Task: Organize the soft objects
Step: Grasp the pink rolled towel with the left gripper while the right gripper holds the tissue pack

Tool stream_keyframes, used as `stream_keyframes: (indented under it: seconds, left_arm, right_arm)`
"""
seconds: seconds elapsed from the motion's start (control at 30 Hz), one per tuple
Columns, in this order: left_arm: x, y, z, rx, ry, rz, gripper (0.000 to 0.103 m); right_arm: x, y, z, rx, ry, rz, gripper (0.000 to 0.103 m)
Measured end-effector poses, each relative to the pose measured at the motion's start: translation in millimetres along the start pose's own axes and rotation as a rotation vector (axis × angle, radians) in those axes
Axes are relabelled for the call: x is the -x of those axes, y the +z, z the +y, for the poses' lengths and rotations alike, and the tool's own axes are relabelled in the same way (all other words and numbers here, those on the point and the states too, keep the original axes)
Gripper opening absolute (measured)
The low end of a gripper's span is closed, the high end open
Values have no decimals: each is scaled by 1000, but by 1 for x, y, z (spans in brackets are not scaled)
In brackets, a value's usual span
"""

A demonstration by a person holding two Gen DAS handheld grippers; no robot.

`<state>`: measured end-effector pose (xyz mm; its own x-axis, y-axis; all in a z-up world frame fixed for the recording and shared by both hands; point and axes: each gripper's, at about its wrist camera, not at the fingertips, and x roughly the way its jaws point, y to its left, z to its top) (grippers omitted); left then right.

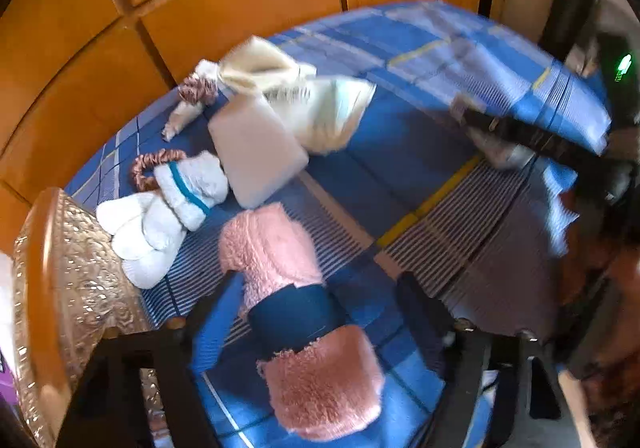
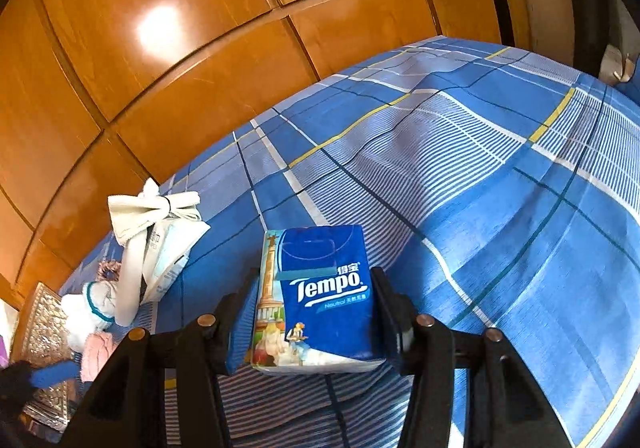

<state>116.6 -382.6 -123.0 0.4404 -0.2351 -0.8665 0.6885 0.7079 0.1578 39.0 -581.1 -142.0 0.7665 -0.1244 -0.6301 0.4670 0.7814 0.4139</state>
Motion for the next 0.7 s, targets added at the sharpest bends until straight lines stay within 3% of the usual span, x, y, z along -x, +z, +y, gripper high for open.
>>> stream_keyframes:
  seconds: [0.1,0.17,0.33,0.5,0.7]
  left_arm:
    - [-7,-6,3,-16,37,-14,66]
    - [-7,-11,6,-23,64,-34,50]
    - [-1,-18,12,-34,65,-66,42]
    - [21,-27,22,15,-36,-116,39]
    - [57,-36,33,70,-215,-199,39]
  right_arm:
    - [0,0,2,6,-7,-1,53]
    - [-1,0,4,11,-13,-3,53]
    - [-1,-1,4,14,-16,-4,53]
    - [-2,-1,6,30,-31,-3,53]
    - [-3,-1,8,44,-46,-2,53]
